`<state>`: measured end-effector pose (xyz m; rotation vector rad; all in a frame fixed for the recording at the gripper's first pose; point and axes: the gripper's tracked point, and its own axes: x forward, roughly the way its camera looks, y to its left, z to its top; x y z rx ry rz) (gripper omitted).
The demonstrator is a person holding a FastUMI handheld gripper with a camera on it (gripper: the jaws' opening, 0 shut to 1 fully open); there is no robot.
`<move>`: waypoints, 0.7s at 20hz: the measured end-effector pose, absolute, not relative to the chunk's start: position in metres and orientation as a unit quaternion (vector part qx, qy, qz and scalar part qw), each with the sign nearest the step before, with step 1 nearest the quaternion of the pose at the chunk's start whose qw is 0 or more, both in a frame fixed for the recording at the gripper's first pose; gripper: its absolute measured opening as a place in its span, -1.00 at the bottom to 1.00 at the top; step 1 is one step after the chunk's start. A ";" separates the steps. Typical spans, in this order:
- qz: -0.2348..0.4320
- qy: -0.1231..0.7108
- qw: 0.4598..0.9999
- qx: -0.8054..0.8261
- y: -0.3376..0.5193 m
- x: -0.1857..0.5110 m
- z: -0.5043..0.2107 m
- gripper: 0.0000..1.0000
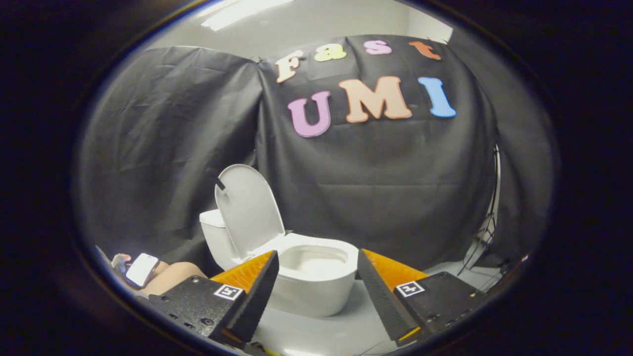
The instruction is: Open the toilet lid.
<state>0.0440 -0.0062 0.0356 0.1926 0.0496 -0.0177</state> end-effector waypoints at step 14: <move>-0.004 0.084 0.994 0.072 -0.002 0.037 -0.013 0.94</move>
